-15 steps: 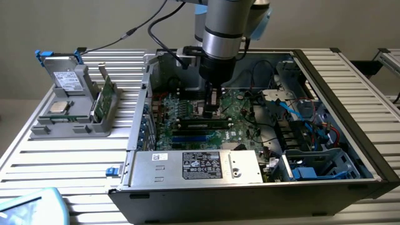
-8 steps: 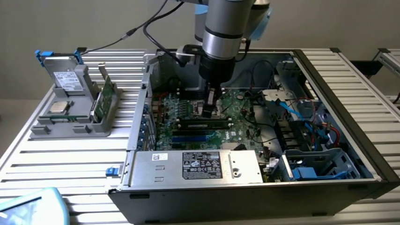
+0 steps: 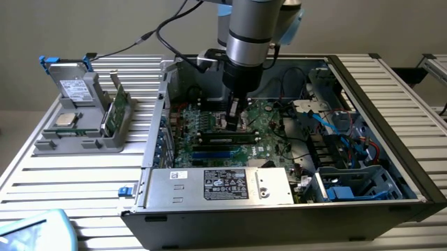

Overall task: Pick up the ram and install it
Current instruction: 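Press down the ram until it locks into place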

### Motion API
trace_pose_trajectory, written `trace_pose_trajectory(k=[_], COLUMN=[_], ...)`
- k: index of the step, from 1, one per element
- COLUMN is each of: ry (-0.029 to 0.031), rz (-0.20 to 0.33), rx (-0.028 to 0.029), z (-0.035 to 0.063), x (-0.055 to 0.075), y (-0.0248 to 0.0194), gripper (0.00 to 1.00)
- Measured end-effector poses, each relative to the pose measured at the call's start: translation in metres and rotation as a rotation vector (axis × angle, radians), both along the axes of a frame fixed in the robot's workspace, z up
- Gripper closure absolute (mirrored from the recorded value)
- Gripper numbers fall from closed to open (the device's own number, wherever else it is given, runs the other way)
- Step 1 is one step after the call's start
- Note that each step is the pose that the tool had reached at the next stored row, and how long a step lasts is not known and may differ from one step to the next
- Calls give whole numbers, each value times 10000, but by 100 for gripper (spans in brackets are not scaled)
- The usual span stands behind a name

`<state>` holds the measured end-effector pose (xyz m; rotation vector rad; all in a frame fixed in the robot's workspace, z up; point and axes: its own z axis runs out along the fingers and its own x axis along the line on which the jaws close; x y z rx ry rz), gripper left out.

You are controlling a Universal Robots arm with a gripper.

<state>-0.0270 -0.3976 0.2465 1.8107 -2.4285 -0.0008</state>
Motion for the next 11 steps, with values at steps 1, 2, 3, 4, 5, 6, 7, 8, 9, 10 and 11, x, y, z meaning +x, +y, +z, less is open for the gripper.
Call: trace_pose_trajectory(k=[1,2,3,4,5,6,7,8,9,10,11], ry=[-121,-269,-440,-601,-764,-911,-1051,-1186,-1305,-1372,-1406], rz=[-57,-107,-161,-213,-267,-325,-387,-450,-521,-614,-718], rx=[0,0,0,1,-1,-3,-3,-4,-7,-10,-17], z=[0,0,0,0,0,0,-1,-1,-1,-1,-1], x=[0,0,0,0,0,0,0,0,0,0,0], y=[0,0,1,2,3,4,5,7,8,8,8], gripper=[89,89,89,89,89,89,89,89,89,89,89])
